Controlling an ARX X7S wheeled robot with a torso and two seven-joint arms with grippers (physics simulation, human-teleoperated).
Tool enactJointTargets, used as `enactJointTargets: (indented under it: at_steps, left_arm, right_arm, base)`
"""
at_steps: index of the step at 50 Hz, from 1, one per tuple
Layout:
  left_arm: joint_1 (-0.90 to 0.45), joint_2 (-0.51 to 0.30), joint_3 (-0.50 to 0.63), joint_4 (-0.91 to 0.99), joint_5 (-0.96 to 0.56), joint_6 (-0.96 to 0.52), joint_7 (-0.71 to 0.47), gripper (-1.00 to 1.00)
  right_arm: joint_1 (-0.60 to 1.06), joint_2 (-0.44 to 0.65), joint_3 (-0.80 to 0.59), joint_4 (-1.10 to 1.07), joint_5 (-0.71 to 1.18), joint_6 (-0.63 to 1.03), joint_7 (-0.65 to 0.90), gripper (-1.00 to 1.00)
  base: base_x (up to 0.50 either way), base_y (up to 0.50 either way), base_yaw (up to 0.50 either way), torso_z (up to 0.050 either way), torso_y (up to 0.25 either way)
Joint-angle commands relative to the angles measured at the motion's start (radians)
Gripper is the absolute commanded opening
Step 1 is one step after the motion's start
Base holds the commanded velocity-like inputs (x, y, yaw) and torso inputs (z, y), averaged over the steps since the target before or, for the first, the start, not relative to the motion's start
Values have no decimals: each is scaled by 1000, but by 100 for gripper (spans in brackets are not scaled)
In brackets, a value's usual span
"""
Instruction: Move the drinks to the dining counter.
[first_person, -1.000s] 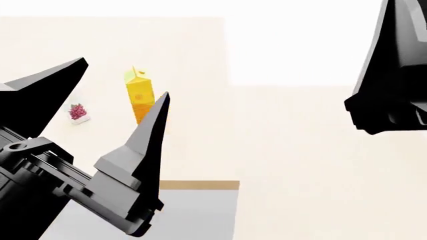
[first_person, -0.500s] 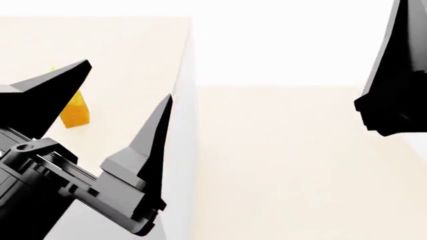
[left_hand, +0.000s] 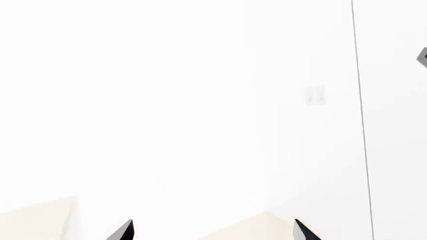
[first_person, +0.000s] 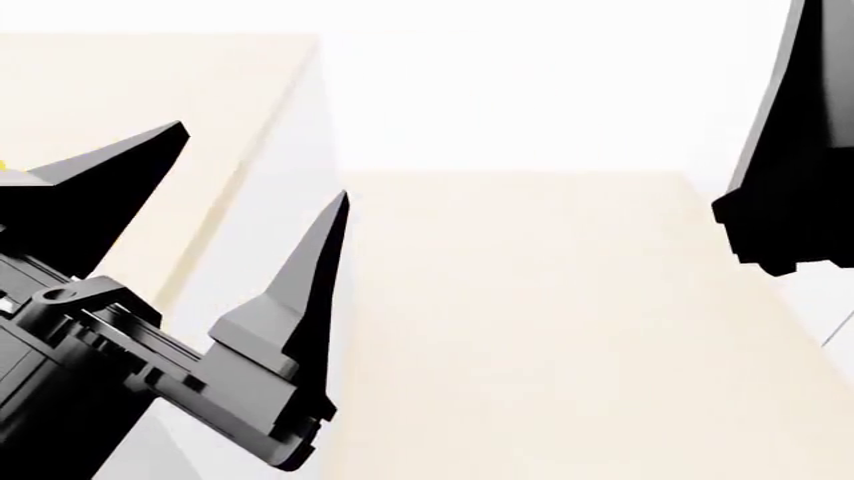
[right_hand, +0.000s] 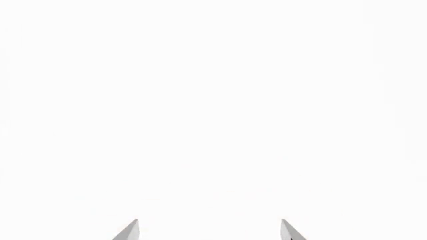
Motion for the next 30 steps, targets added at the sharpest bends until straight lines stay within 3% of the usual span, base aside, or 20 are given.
enactJointTargets:
  at_steps: [1,12,20,30]
  left_arm:
    - [0,7,3,-3,0,-12,-4,100]
    - [2,-2,-5,-4,-6,-17,-9,100]
    - [-13,-56,-15,17,-73,17,-59,100]
    - [76,-79,-183,25,-146,-18,-69,100]
  right_arm:
    - [15,-7,-6,1,3,2,2,100]
    - [12,-2,10,-2,17,-5,2,100]
    - [44,31,24,-5,67,-34,28,100]
    - [13,63,67,-13,101,-28,43,100]
  base:
    - [2,-500,0,0,0]
    - [2,-500,0,0,0]
    - [2,-500,0,0,0]
    - [2,-500,0,0,0]
